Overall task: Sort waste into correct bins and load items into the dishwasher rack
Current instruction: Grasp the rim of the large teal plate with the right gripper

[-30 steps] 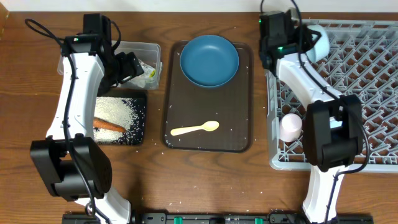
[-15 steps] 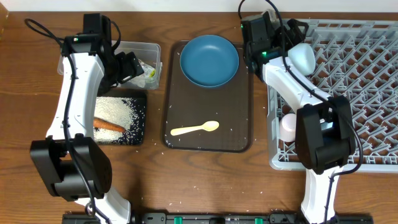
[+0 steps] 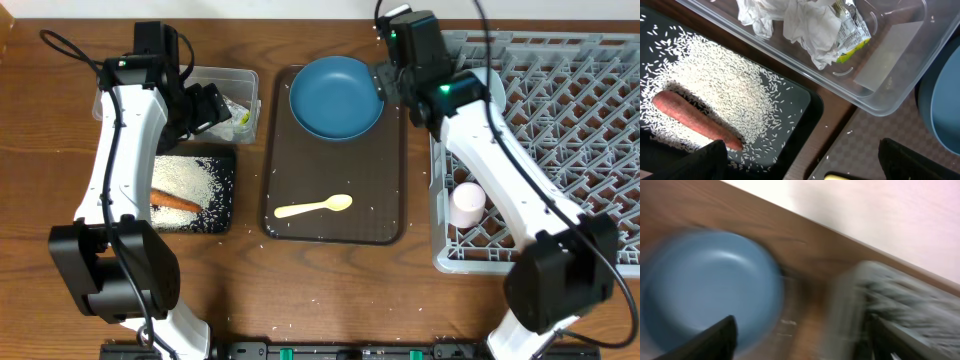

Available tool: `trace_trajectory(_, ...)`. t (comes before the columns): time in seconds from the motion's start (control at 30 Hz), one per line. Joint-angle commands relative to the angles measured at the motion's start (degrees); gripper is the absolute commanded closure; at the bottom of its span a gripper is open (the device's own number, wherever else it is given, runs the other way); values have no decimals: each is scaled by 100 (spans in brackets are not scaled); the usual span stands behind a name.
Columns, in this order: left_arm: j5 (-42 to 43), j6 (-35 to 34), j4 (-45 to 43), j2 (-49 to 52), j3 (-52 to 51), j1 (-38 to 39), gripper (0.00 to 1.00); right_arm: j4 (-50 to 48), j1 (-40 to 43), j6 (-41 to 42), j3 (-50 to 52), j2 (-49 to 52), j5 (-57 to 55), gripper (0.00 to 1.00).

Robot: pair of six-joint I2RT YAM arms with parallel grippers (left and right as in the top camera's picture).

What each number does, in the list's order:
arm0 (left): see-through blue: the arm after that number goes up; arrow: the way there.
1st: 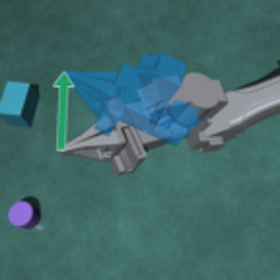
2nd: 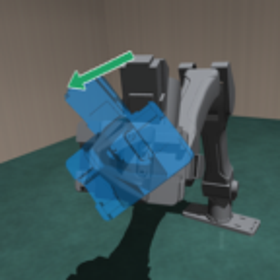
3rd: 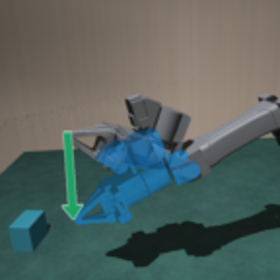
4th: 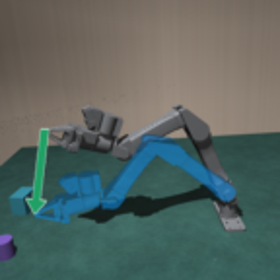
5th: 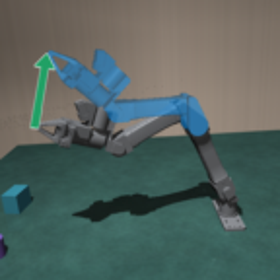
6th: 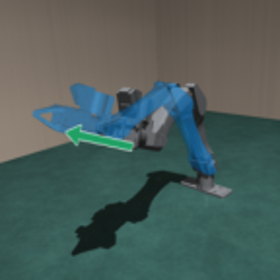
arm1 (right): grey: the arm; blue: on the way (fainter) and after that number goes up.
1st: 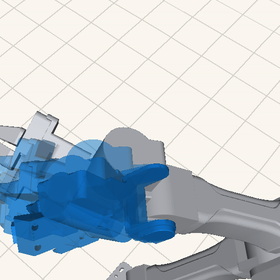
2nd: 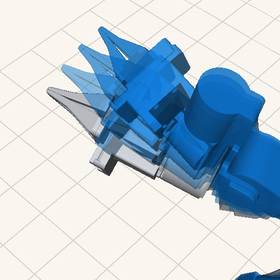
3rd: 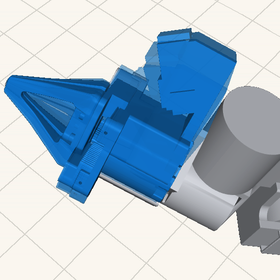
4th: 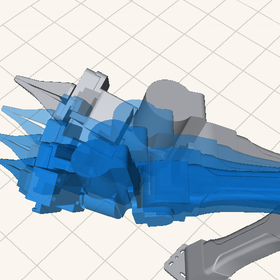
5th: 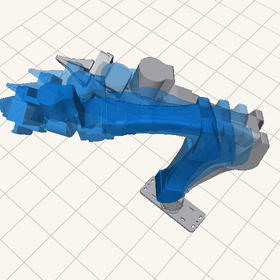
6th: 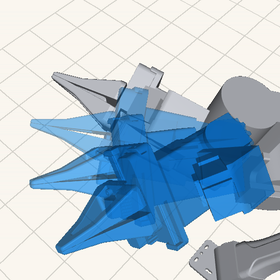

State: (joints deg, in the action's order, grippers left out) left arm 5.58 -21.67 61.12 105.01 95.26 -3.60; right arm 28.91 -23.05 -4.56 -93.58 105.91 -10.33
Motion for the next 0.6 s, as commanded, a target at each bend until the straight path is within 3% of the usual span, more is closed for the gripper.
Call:
trace_trajectory(0.0, -94, -4, 13, -22, -44, -4, 2, 50, -66, 1290, 24, 133, 1687, 24)
trace_trajectory(0.3, -94, -7, 13, -22, -44, -4, 2, 164, -39, 3178, 50, 1169, 949, 38)
trace_trajectory(0.4, -94, -4, 13, -22, -44, -4, 2, 262, -24, 3348, 50, 1414, 951, 46)
trace_trajectory(0.57, -94, -7, 13, -22, -44, -4, 2, 431, -17, 3342, 52, 1613, 874, 48)
